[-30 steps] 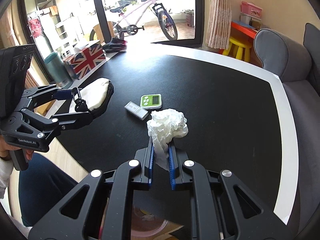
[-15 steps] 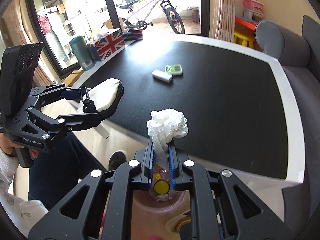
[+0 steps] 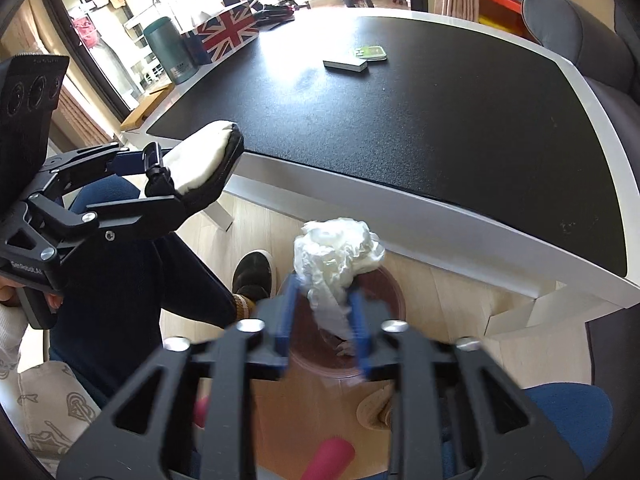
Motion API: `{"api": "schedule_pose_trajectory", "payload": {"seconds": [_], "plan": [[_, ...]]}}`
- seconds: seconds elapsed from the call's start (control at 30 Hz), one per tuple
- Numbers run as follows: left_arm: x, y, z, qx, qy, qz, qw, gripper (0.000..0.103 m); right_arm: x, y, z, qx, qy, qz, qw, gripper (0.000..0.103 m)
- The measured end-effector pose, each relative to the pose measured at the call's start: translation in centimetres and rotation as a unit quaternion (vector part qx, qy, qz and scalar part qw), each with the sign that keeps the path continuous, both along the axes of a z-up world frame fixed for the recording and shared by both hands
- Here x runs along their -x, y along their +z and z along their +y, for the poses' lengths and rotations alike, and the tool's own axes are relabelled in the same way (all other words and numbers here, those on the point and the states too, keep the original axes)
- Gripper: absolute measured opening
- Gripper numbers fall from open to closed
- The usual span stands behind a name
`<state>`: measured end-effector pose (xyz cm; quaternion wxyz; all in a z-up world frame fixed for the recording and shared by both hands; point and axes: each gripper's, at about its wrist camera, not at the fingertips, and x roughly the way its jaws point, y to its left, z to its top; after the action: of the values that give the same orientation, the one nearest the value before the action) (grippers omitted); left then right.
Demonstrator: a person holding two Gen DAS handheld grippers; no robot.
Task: Collect trash
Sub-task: 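Carry tissue and pouch over the pink bin and open both grippers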
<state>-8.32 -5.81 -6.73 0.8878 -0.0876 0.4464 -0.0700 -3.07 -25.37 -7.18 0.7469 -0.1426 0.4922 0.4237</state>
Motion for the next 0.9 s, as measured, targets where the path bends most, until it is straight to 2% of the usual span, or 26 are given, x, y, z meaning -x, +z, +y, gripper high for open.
{"api": "schedule_pose_trajectory", "payload": {"seconds": [0.03,0.07,0.13,0.33,0.7,0.9], "plan": [[0.0,0.1,0.0,0.000,0.000,-0.001,1.0000,0.075,0.0,0.1,-0.1,-0.004,-0.005,-0.003,1.000,0.080],[0.1,0.1,0.0,0.000,0.001,-0.001,1.0000,0.075,-0.2,0.4,-0.2,-0.011,-0.011,-0.008,1.000,0.085],[0.0,0.2,-0.1,-0.001,0.000,-0.003,1.0000,0.075,-0.4,0.9,-0.6,-0.017,-0.020,-0.012,1.000,0.089],[0.0,0.1,-0.6,-0.001,-0.007,-0.001,1.0000,0.075,-0.9,1.8,-0.9,-0.018,-0.036,-0.024,0.999,0.092],[-0.2,-0.9,-2.1,0.002,-0.028,0.013,0.9995,0.075,-1.0,2.8,-2.5,-0.022,-0.055,-0.038,0.997,0.093],[-0.4,-0.5,-3.0,-0.001,-0.040,0.009,0.9992,0.076,-1.5,3.3,-3.4,-0.029,-0.068,-0.044,0.996,0.093]]}}
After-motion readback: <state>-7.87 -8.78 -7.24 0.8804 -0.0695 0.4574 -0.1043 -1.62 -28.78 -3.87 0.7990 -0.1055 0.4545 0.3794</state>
